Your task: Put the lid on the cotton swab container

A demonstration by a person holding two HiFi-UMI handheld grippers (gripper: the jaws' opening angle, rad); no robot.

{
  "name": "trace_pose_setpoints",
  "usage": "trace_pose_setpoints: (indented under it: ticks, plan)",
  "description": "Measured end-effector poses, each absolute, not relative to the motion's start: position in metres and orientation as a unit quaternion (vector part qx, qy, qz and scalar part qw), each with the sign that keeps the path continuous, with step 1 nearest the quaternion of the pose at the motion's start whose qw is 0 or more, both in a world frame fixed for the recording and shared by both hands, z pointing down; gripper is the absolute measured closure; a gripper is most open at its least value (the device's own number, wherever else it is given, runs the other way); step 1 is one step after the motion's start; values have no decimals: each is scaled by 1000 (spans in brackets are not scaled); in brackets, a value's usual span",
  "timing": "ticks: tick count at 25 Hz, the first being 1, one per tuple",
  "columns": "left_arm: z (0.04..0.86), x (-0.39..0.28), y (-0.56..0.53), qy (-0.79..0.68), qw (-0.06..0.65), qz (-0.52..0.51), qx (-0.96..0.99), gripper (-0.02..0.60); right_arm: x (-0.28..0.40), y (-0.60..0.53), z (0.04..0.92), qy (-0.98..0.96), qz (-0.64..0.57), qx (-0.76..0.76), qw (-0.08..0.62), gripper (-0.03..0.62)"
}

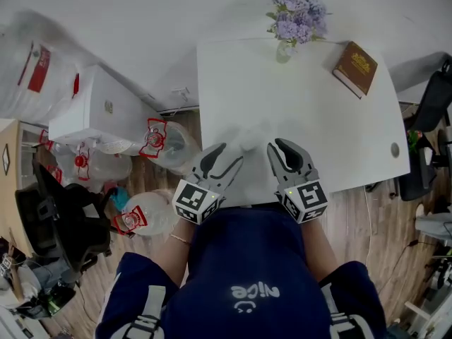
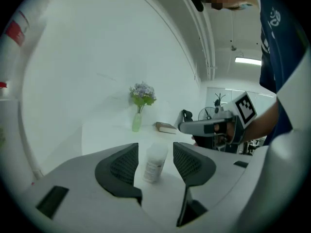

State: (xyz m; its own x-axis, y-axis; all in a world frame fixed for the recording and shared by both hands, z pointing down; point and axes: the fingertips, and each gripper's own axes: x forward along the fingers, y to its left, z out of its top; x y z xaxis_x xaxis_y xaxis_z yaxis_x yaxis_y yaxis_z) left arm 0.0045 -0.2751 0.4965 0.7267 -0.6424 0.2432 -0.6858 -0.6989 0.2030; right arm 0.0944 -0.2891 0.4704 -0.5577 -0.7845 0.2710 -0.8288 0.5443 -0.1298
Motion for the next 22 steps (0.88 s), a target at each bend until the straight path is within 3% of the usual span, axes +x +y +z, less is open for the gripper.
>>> trace_pose_setpoints:
  ticks: [13, 15, 19, 22]
  plan:
    - [468, -29, -232, -383, 143, 45, 912, 347, 98, -223, 490, -840, 118, 517, 115, 536]
    - [464, -29, -229, -379, 141, 35, 914, 387, 96, -219, 486, -841, 114, 518, 110, 536]
    - [460, -29, -223, -373, 131, 30, 918, 529, 89, -212, 480, -844, 105, 517, 99, 537]
    - [458, -27, -215, -348, 147, 22, 926, 558, 83, -209, 479, -845, 110, 516, 94, 537]
